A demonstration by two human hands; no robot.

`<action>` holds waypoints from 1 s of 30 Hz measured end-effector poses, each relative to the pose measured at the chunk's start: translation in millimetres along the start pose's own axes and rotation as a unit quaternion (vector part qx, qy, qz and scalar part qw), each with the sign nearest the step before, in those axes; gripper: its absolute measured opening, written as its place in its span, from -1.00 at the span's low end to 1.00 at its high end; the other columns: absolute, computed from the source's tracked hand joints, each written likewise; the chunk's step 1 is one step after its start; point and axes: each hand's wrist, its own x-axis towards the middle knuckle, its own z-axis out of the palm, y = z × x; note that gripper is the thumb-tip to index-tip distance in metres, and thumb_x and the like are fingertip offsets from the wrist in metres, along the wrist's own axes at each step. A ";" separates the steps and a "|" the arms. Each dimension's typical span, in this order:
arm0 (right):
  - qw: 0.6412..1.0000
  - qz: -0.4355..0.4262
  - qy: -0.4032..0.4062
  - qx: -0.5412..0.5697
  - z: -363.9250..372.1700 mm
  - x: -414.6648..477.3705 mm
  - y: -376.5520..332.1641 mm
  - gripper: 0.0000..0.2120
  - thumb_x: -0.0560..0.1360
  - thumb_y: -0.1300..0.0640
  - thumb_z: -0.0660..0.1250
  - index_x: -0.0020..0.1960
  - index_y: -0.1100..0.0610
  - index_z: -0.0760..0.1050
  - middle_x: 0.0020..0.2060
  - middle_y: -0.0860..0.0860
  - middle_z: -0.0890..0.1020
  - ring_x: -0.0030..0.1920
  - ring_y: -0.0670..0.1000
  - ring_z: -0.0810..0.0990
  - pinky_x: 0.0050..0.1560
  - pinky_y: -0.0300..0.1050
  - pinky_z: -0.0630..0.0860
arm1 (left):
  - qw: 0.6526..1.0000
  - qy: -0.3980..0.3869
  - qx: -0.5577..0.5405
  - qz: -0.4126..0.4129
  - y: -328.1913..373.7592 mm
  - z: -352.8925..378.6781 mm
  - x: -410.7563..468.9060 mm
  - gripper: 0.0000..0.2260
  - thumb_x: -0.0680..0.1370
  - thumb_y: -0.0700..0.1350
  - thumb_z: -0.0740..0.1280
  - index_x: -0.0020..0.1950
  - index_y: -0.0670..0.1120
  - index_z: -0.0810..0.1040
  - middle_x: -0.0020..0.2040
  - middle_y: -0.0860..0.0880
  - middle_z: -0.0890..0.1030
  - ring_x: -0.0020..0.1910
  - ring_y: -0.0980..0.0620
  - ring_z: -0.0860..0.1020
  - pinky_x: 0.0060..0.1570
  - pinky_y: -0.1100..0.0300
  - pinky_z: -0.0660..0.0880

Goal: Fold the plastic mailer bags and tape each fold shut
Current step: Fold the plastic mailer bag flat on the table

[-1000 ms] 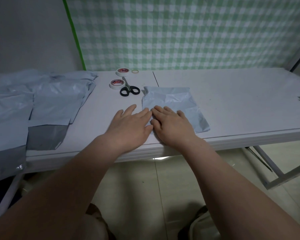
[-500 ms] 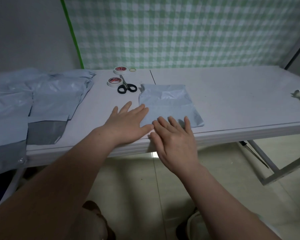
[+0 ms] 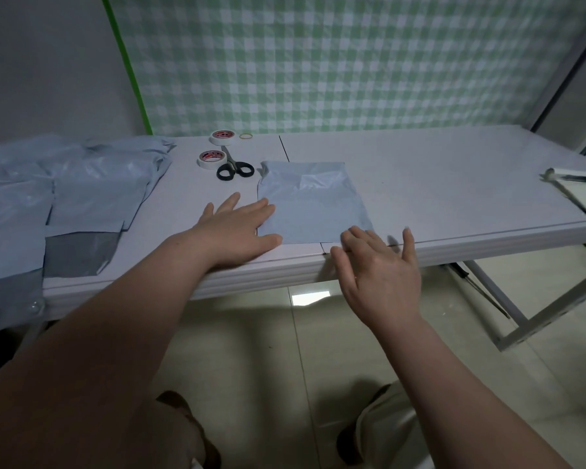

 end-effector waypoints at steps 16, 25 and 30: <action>0.999 -0.024 -0.025 -0.034 0.8 -7.8 11.3 -0.75 0.58 -0.01 0.05 0.02 0.06 0.46 0.14 -0.05 0.55 0.18 0.02 0.52 0.39 0.18 0.11 | 0.984 0.140 0.047 0.103 99.3 37.7 -21.0 -0.66 0.60 -0.02 -0.02 0.35 0.08 0.32 0.38 0.07 0.37 0.40 0.02 0.27 0.42 -0.18 -0.10; 0.998 -0.012 -0.041 -0.039 2.2 -8.4 10.9 -0.74 0.59 -0.07 0.03 -0.02 0.02 0.44 0.14 -0.10 0.51 0.21 -0.04 0.49 0.41 0.19 0.03 | 0.982 0.165 0.080 0.037 88.0 36.5 -33.1 -0.59 0.56 0.01 -0.07 0.32 0.05 0.40 0.27 0.06 0.42 0.27 0.00 0.37 0.45 -0.18 -0.11; 0.999 -0.009 -0.040 -0.027 1.2 -9.2 10.2 -0.75 0.58 -0.07 0.04 -0.03 0.02 0.43 0.12 -0.11 0.51 0.20 -0.04 0.49 0.41 0.20 0.03 | 0.982 0.166 0.085 0.028 86.1 40.0 -39.6 -0.56 0.54 0.01 -0.08 0.36 0.05 0.35 0.32 0.03 0.40 0.28 -0.01 0.37 0.45 -0.18 -0.09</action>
